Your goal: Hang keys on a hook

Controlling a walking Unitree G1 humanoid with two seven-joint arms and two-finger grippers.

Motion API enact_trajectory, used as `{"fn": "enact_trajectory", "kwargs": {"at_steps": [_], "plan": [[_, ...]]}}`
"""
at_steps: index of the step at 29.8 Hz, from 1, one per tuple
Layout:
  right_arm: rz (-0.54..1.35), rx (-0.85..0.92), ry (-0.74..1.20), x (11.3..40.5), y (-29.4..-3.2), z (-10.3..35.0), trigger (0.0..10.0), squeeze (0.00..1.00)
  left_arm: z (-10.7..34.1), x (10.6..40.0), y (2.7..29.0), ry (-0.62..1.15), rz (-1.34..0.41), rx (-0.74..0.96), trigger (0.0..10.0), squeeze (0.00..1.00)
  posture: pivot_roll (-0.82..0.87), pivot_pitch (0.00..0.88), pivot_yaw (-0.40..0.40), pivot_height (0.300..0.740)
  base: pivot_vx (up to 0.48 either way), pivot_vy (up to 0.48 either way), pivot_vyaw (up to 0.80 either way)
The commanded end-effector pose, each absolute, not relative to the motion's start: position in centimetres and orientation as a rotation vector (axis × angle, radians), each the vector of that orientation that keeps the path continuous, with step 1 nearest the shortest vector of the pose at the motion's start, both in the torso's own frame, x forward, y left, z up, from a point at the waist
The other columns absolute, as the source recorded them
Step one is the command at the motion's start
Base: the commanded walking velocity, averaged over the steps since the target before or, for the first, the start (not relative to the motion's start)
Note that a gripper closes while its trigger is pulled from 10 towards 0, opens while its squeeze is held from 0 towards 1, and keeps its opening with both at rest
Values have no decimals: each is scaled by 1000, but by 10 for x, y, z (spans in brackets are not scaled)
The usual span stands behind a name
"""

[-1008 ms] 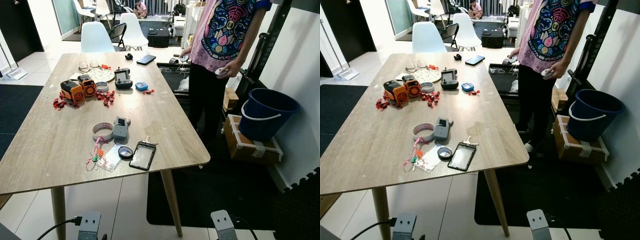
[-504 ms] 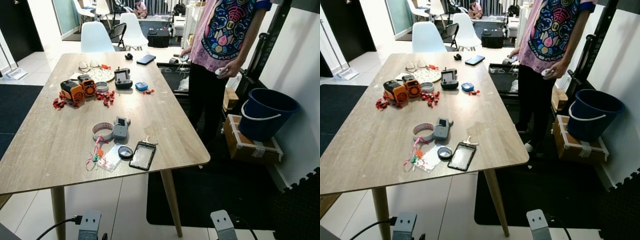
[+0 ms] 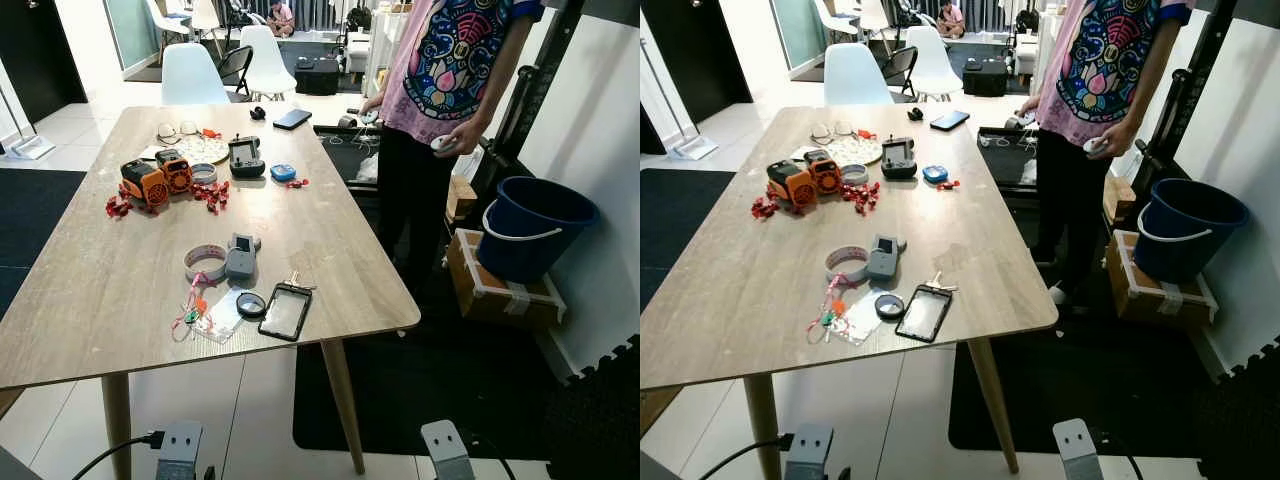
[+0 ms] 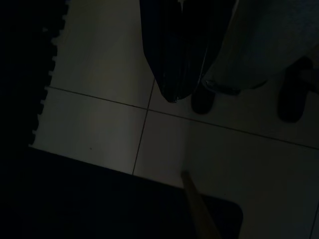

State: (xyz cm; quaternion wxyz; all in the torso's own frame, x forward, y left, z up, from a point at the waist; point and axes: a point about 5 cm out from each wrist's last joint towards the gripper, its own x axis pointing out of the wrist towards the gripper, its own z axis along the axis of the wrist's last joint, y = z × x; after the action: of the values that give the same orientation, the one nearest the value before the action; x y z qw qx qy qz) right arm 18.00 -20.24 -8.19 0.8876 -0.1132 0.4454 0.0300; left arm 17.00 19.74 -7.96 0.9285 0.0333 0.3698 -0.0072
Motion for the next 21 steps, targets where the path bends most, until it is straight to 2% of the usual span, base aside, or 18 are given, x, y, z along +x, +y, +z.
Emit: {"fn": "enact_trajectory", "kwargs": {"at_steps": [1, 21], "plan": [[56, -242, 935, 179, -204, -82, 10000, 0, -78, 173, 197, 745, -24, 82, 10000, 0, 16, 0, -28, 740, 0, 0, 0], [57, -239, 936, 178, -204, -83, 10000, 0, -78, 172, 197, 747, -20, 82, 10000, 0, 20, 0, -26, 740, 0, 0, 0]]}}
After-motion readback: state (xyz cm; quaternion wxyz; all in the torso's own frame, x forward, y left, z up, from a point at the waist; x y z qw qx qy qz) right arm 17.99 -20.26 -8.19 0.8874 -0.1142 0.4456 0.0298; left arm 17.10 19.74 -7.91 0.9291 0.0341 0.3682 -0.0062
